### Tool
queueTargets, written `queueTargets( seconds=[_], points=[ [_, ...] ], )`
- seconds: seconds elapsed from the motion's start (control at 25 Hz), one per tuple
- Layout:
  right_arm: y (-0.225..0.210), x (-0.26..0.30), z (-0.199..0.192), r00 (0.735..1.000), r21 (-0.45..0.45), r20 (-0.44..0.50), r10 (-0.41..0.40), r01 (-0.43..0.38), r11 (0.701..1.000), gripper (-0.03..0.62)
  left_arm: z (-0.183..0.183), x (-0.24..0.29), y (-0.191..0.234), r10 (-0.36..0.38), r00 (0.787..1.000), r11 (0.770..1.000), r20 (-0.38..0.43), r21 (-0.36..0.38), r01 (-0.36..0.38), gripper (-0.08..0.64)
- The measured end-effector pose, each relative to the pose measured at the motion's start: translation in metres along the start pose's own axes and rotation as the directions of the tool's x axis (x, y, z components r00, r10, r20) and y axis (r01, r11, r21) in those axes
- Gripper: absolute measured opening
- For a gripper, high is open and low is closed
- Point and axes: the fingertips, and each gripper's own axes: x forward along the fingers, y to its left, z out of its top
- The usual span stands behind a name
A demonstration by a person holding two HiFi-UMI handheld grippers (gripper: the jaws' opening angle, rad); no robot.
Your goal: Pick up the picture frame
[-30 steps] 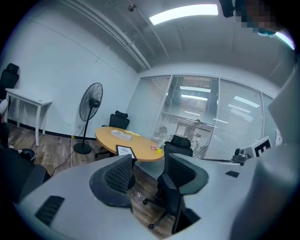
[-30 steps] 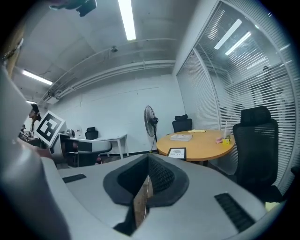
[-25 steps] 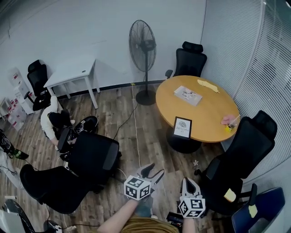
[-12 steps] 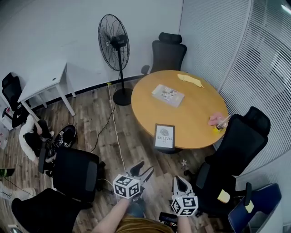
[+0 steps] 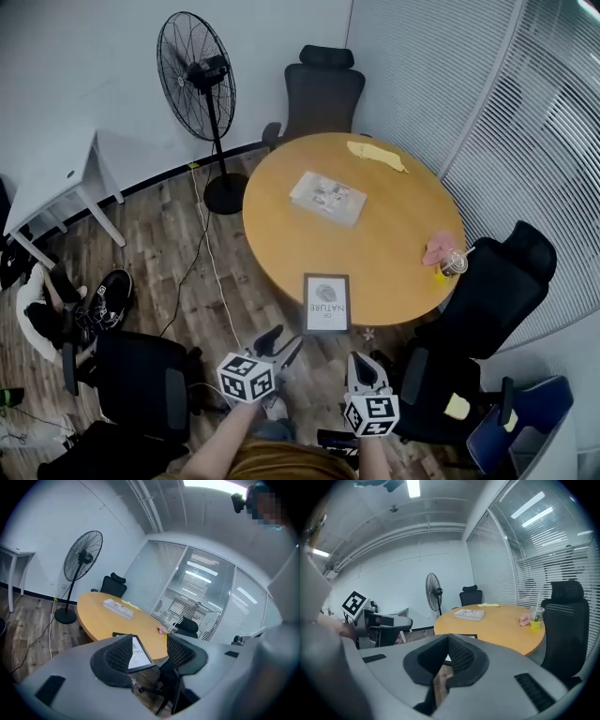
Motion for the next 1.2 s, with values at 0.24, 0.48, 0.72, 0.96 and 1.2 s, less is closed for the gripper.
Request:
queueTargets(
  seconds=[0.24,0.48,0.72,0.96,1.2],
  points=[
    [0.002,0.026,0.020,1.000,-0.083,0.015,-0.013,0.014,0.996,0.012,0.016,0.015,0.025,-0.018,1.000,0.999,0.021,-0.045,0.019,0.233],
    [-0.020,0.032,0.025,0.999,-0.063,0.013,-0.042,0.042,0.997,0.012,0.013,0.027,0.025,-0.037,0.999,0.996,0.005,-0.080,0.038,0.221],
    [-0.017,0.047,0.027,1.000,-0.067,0.002,-0.003,0.003,0.998,0.012,0.021,0.037,0.034,-0.014,1.000,0.997,0.013,-0.076,0.015,0.219],
    [-0.018,0.053,0.024,0.999,-0.071,-0.002,0.034,-0.034,0.997,0.012,0.021,0.040,0.037,0.008,1.000,0.997,0.022,-0.082,-0.006,0.219],
    [-0.027,0.057,0.020,0.999,-0.056,-0.013,0.042,-0.043,0.998,0.012,0.016,0.043,0.041,0.032,0.999,0.996,0.005,-0.088,-0.032,0.219]
  ],
)
